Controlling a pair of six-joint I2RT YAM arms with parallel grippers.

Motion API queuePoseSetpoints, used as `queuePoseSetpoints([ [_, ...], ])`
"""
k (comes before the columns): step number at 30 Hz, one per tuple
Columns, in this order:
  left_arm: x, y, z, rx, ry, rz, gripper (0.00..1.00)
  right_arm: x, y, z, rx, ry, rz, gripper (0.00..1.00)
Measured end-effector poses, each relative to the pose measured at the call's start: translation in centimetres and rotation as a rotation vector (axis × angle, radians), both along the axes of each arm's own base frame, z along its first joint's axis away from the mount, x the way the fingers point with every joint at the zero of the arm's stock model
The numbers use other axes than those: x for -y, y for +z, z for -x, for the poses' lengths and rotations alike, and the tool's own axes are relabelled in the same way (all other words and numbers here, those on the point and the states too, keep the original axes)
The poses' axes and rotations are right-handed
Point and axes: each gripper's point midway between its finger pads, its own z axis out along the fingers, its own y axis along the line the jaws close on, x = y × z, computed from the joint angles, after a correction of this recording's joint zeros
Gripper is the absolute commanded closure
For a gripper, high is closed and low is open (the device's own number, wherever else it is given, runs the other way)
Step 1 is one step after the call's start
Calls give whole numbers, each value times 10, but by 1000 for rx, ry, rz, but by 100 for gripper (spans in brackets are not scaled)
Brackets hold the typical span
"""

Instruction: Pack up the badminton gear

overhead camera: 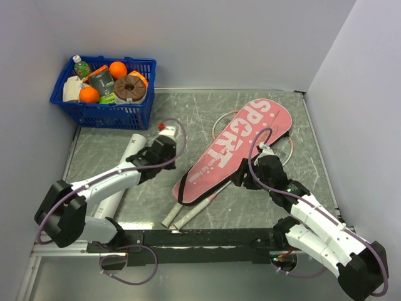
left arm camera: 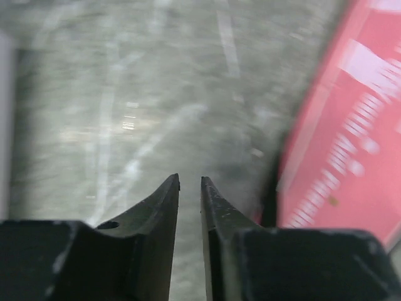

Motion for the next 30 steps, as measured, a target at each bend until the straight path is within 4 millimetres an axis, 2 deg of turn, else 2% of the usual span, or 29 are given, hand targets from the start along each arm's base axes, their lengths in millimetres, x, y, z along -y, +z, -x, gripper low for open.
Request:
queuePoseSetpoints([
  [4,-43,-5,-21,-34,161,22,90,-3,-2,0,-10,10,-4,31],
  [9,-87,-14,-31,-83,329,40,96,-7,-1,-1,-7,25,-18,30],
  [14,-109,-44,-29,-175,405,37,95,-10,2,-2,2,36,-32,31],
  [18,-113,-71,-17,-260,419,22,93,-12,2,-2,7,48,-40,31],
  [22,-123,-85,-8,-310,467,22,95,-13,-2,0,1,53,-41,31],
  [26,-144,-82,-5,-299,556,43,96,-14,-4,2,-2,65,-50,31],
  [30,-175,-59,-10,-216,677,69,95,-16,-2,3,5,72,-59,30],
])
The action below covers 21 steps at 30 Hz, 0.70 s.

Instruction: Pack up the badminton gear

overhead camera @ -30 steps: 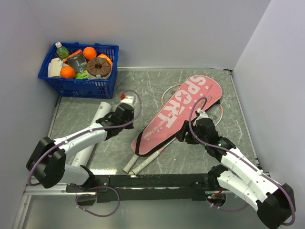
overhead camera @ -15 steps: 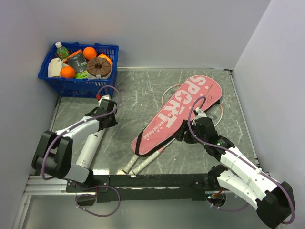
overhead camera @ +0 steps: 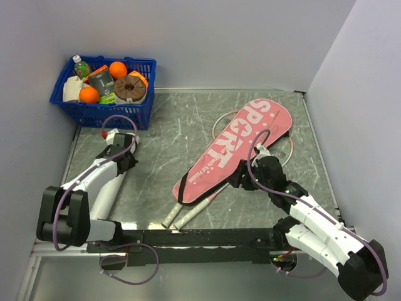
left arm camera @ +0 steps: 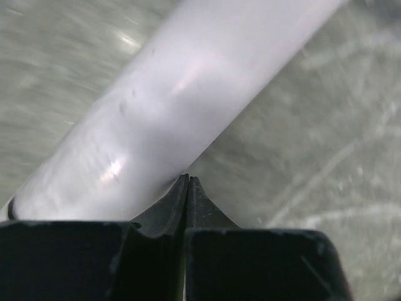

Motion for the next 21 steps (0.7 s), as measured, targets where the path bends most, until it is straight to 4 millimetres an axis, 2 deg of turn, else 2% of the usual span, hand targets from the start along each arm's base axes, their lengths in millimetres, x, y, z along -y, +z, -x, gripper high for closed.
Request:
queuePoseSetpoints([
  [4,-32,12,-3,37,131,-45,95,1,-3,3,0,4,-4,31],
  [9,-53,14,0,37,209,-62,96,1,-2,5,10,8,-12,30],
  [12,-55,21,0,49,215,-66,96,1,3,6,28,8,-21,30],
  [17,-53,50,-7,127,204,-45,99,2,4,6,32,7,-24,30],
  [21,-32,76,-13,215,138,-12,99,2,3,5,27,5,-20,24],
])
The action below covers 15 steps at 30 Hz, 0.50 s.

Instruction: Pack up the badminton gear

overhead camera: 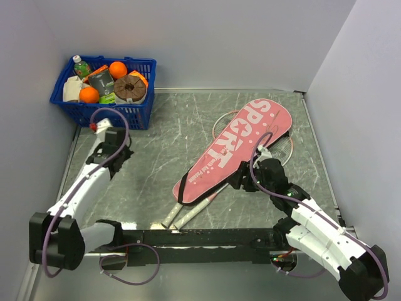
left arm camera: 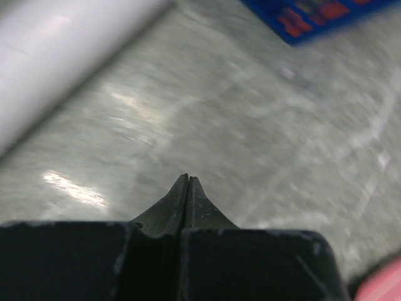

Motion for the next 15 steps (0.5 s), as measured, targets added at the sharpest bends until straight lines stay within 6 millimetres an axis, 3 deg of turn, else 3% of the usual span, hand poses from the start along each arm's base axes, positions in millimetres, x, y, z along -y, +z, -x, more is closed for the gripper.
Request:
queuePoseSetpoints([
  [1,11,4,0,10,-32,-2,99,1,-1,0,-3,-3,4,24],
  [5,76,16,0,29,-226,-10,68,4,-5,-1,-15,-16,26,22],
  [7,107,16,9,31,-328,-16,52,9,-8,-1,-23,-32,42,21],
  [10,152,18,26,45,-478,-26,37,19,-12,-3,-36,-69,73,20],
  [15,203,19,55,69,-661,-69,26,44,-11,-8,-31,-157,129,18],
])
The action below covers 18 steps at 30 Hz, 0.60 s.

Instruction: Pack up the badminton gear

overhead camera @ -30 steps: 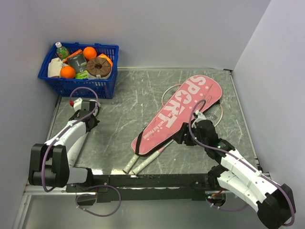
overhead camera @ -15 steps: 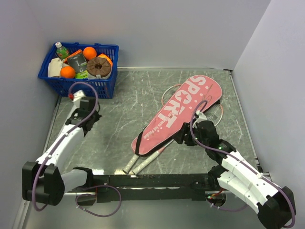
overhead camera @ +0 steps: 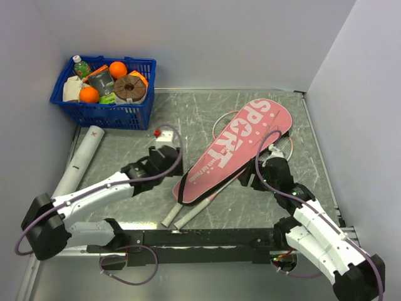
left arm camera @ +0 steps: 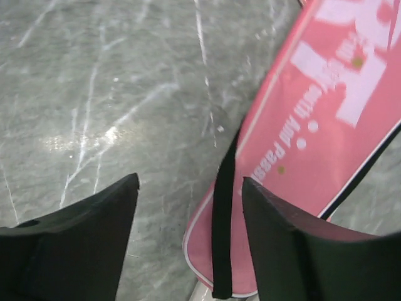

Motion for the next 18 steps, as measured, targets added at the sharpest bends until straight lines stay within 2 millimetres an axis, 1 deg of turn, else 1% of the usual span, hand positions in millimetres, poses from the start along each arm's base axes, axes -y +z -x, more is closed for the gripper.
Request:
queuePoseSetpoints([
  [2,15,-6,9,8,-53,-45,20,14,2,-3,3,-48,25,19],
  [5,42,-25,21,4,-163,-146,16,31,5,-6,2,-104,49,19],
  [8,67,-44,29,-1,-271,-236,14,40,7,-5,-1,-131,59,19],
  [10,81,-53,30,1,-329,-276,14,42,8,-4,0,-140,62,19],
  [11,89,-56,31,9,-362,-291,14,43,8,-2,-2,-141,63,19],
  [14,105,-58,31,30,-428,-323,14,45,9,-1,1,-146,63,19],
  [18,132,-51,31,75,-514,-329,13,45,9,0,-1,-147,63,20],
])
